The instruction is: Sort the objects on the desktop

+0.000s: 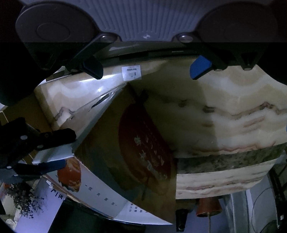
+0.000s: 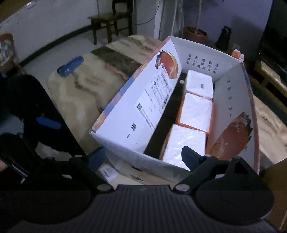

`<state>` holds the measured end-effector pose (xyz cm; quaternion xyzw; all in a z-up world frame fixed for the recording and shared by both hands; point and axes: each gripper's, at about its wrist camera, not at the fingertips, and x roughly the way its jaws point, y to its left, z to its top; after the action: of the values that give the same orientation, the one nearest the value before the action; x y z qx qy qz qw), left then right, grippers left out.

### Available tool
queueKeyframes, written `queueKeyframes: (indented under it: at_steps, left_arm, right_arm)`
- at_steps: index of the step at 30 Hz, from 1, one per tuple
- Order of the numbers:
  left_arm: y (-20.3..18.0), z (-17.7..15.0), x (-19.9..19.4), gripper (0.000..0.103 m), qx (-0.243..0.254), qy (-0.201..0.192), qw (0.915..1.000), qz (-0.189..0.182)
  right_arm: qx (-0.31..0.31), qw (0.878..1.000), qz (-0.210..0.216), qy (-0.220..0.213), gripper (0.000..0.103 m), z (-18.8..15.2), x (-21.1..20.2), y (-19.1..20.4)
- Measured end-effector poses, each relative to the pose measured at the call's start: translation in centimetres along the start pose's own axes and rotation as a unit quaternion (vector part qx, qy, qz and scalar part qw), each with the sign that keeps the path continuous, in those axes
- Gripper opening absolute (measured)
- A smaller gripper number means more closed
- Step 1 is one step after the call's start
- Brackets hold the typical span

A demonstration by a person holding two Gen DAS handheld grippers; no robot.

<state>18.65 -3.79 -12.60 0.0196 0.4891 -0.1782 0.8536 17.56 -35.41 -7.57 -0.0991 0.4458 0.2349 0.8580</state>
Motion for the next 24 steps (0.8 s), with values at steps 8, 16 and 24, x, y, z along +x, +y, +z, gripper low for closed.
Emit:
queueKeyframes:
  at_steps: [8, 16, 24]
  left_arm:
    - [0.1, 0.0, 0.1, 0.102, -0.002, 0.0, 1.0, -0.001]
    - [0.1, 0.1, 0.3, 0.102, -0.006, 0.004, 1.0, -0.004]
    - [-1.1, 0.1, 0.8, 0.102, 0.013, 0.007, 0.9999, -0.009]
  right_arm:
    - [0.023, 1.0, 0.003, -0.011, 0.087, -0.4, 0.9, 0.9]
    - [0.083, 0.993, 0.021, -0.079, 0.087, -1.4, -1.6, 0.9]
    - [0.142, 0.981, 0.023, -0.127, 0.087, -2.4, -2.6, 0.2]
